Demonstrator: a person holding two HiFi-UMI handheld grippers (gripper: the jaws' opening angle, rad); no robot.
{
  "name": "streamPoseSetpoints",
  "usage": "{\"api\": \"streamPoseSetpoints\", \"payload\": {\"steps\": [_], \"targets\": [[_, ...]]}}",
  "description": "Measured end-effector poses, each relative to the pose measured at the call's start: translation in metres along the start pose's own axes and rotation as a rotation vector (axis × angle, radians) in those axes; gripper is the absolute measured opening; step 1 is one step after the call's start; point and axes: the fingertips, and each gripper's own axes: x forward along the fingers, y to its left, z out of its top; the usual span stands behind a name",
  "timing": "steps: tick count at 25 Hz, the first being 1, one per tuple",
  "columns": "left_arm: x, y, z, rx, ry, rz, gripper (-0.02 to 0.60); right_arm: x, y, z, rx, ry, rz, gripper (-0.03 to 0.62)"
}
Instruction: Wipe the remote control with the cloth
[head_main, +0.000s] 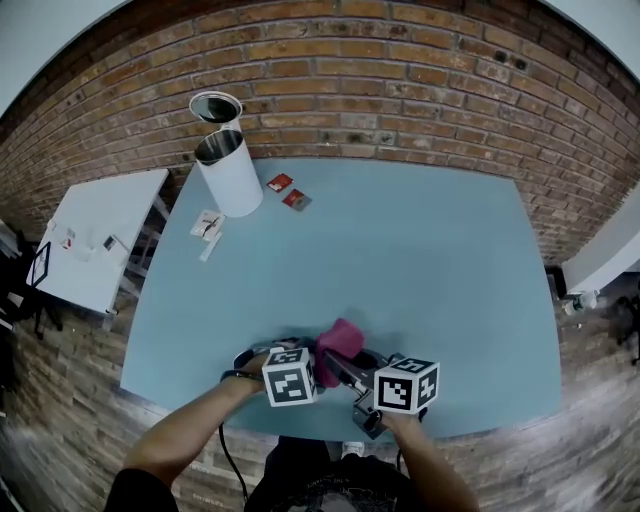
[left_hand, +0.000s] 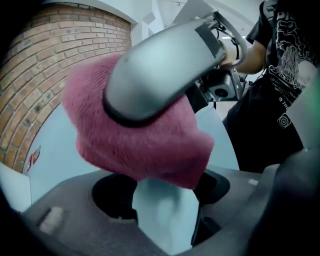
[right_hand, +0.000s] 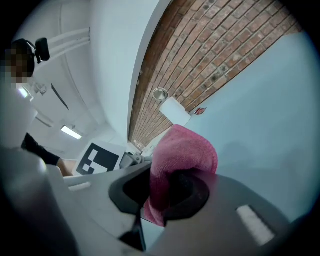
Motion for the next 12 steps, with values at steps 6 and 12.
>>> {"api": "streamPoseSetpoints", "payload": {"steps": [6, 12], "targets": [[0.005, -0.003, 0.004, 0.012, 0.009, -0.027, 0.285, 0.009, -0.001, -0.015, -0.055, 0.063, -0.024, 0.063], [0.006, -0.004, 0.003, -0.012, 0.010, -0.059, 0.265, 0.002, -0.012, -0.017, -0.052, 0.072, -0.039, 0.063]]}}
